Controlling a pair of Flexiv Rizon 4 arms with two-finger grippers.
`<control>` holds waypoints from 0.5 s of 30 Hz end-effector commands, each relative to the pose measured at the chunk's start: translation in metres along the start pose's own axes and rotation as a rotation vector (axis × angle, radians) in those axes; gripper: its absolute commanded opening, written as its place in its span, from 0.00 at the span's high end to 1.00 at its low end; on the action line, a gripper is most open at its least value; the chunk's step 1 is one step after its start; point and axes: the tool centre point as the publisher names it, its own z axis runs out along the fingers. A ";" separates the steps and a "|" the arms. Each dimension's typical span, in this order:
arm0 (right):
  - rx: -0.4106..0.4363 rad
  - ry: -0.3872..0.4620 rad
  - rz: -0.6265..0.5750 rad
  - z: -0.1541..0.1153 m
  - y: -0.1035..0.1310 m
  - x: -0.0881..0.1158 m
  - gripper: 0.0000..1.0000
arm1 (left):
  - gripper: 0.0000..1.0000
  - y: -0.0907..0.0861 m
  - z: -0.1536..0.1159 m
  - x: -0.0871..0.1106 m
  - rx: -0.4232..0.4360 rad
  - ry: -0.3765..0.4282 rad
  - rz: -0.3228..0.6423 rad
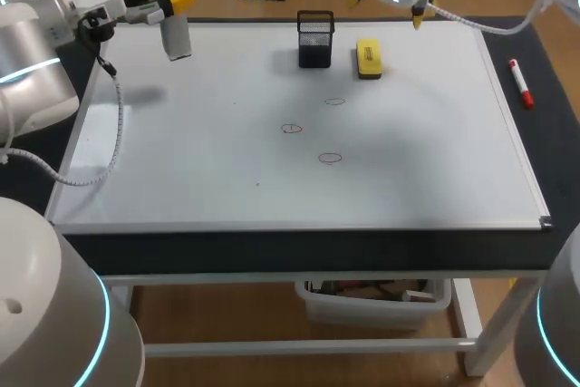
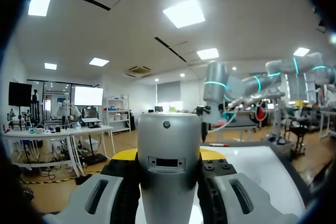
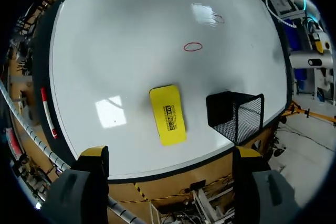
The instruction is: Pick up the inspection probe, press it on each red-marked spot on the whiteboard one by one, put down the probe, pick up the eraser, and wipe off all the red marks.
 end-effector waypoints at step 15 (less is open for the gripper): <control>-0.133 0.109 -0.166 0.046 0.004 0.002 0.00 | 1.00 -0.001 0.000 0.001 0.002 -0.005 0.003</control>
